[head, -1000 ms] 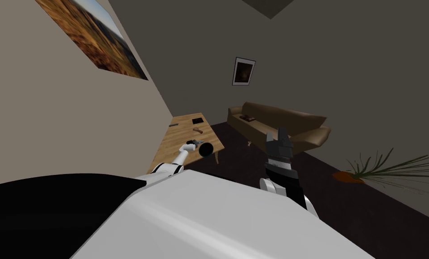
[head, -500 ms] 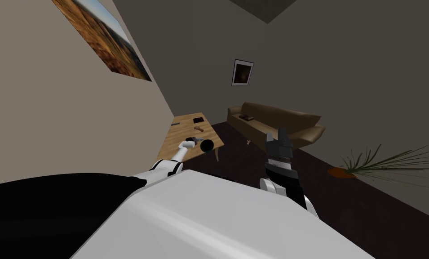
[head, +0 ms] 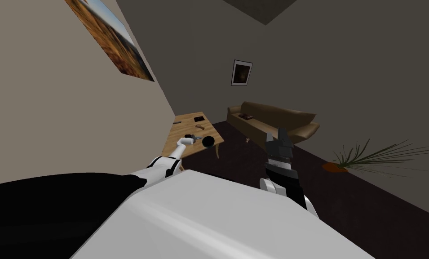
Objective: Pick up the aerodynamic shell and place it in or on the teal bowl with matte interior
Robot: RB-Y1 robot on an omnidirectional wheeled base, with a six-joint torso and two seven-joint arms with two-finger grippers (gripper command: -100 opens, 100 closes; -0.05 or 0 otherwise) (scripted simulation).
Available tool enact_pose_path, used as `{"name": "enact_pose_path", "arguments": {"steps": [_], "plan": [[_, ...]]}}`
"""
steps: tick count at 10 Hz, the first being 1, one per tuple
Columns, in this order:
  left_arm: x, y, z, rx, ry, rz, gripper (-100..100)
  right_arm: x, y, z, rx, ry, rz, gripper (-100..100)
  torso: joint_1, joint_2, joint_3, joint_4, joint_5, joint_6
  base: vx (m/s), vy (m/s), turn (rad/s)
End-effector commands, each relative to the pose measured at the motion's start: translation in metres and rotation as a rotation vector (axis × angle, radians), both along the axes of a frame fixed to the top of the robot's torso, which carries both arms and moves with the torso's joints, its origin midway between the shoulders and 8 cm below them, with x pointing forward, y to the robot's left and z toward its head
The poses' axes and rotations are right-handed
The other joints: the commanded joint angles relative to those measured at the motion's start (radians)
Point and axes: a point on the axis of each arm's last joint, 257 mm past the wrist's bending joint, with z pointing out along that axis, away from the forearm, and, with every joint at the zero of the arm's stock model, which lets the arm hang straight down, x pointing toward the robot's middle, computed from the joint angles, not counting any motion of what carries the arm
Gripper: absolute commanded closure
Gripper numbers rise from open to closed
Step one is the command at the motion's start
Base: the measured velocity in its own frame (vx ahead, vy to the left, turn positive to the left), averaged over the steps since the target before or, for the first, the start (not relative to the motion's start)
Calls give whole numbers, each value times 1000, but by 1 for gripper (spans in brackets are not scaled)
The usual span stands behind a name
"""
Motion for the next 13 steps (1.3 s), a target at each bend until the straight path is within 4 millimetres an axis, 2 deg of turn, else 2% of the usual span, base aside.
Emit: {"name": "enact_pose_path", "arguments": {"steps": [1, 5, 8, 13], "plan": [[1, 6, 6, 13, 15, 0, 100, 0, 0, 0, 0, 0, 0, 0, 0, 0, 0, 0, 0, 0, -129, 25, 27], [6, 16, 25, 22, 36, 7, 100, 0, 0, 0, 0, 0, 0, 0, -4, 0, 0, 0, 0, 0, -135, -22, -2], [11, 17, 41, -2, 40, 22, 100, 0, 0, 0, 0, 0, 0, 0, -10, -8, -4, -1, -1, 2, -21, -102, -17], [8, 12, 51, -45, 51, 47, 100, 0, 0, 0, 0, 0, 0, 0, -12, -14, -7, -1, -1, 3, 43, -131, -8]]}}
